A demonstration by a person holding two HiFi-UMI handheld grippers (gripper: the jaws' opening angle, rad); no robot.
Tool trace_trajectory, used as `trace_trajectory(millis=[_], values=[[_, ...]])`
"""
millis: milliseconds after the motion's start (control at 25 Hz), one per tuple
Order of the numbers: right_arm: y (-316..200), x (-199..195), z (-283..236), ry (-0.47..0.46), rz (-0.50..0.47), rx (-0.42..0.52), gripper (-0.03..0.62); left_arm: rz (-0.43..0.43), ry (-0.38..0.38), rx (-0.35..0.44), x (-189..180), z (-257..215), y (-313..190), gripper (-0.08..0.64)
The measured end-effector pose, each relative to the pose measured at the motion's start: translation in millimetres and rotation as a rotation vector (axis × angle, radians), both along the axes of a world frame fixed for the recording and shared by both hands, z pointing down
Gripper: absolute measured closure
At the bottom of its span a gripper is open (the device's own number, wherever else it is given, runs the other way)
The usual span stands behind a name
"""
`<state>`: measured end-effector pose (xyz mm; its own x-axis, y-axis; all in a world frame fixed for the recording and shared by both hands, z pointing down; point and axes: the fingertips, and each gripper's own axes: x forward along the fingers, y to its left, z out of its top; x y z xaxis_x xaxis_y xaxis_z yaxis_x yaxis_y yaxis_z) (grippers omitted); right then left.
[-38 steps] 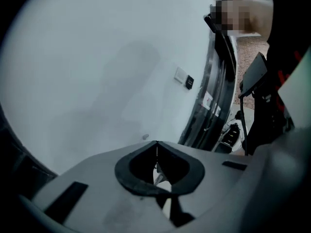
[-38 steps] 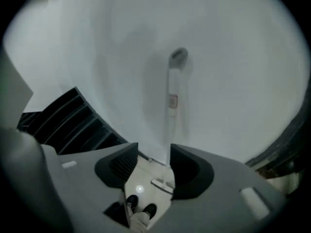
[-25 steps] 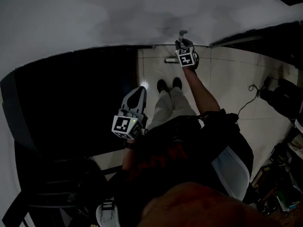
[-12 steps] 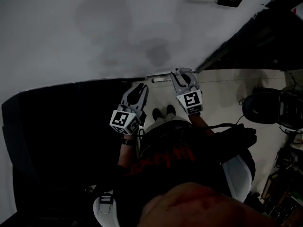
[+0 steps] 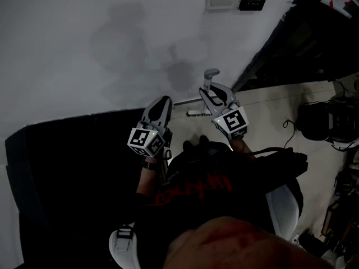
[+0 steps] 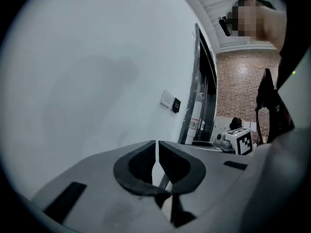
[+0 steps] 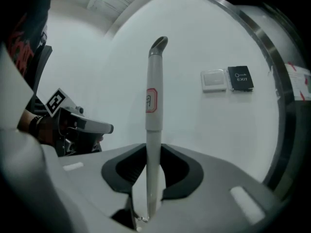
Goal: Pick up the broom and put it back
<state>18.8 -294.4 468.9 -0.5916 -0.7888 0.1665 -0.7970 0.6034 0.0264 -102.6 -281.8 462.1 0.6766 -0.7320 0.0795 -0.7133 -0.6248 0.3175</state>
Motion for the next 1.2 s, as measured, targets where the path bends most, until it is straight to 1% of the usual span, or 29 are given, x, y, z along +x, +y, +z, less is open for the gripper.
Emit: trace_trajectory(millis=[80,240,320,440,480,560,640,720,760,840,880,920,960,1040,1120,1200], values=[[8.6,5.0,1.9,0.015,0.001,-0.015,0.502,0.039,0.021,-0.008,11.4,-0.1,-0.6,0.552],[30.9,7.1,5.7,0.065,-0.037,-0.053,0.502,0.112,0.015,-0.003,31.0,0.1,13.7,0.552],[39.6,8.3,17.6,0.104,-0.064,-0.074,0.500,0.119,0.012,-0.012,30.1,5.4,28.0,0.552],[50.4,14.4,50.5,0.144,-0.083,-0.154,0.502,0.085,0.028,-0.044,20.4,21.0,47.2,0.552],[49.0,17.6,68.4,0.161,-0.084,-0.180,0.502,0.081,0.019,-0.047,21.0,25.8,46.6,0.552],[42.5,25.8,120.9,0.216,-0.081,-0.226,0.503,0.075,-0.015,-0.034,25.7,30.5,41.7,0.552],[43.1,30.9,186.5,0.301,-0.074,-0.286,0.503,0.023,-0.014,-0.042,21.6,30.6,44.3,0.552],[44.2,31.7,256.8,0.391,-0.079,-0.362,0.502,-0.056,-0.009,-0.081,8.9,35.0,51.7,0.552],[43.8,31.8,292.9,0.429,-0.087,-0.412,0.503,-0.082,-0.017,-0.103,3.4,40.4,55.5,0.552],[42.8,34.2,359.6,0.486,-0.103,-0.518,0.503,-0.095,-0.043,-0.146,-0.3,54.5,62.2,0.552],[41.4,36.2,386.1,0.507,-0.111,-0.557,0.503,-0.092,-0.055,-0.167,0.5,61.3,65.5,0.552],[36.5,36.8,404.0,0.517,-0.117,-0.570,0.502,-0.089,-0.067,-0.182,1.2,66.1,68.5,0.552],[26.8,34.4,413.0,0.516,-0.121,-0.562,0.503,-0.092,-0.077,-0.187,0.5,67.3,70.6,0.552],[-5.3,24.7,419.7,0.512,-0.118,-0.561,0.502,-0.111,-0.081,-0.176,-4.5,62.7,70.8,0.552],[-45.2,17.7,426.0,0.476,-0.072,-0.606,0.492,-0.126,-0.080,-0.165,-8.2,58.1,68.4,0.552],[-72.2,19.4,423.0,0.402,0.012,-0.666,0.351,-0.122,-0.085,-0.158,-6.7,56.4,69.3,0.552]])
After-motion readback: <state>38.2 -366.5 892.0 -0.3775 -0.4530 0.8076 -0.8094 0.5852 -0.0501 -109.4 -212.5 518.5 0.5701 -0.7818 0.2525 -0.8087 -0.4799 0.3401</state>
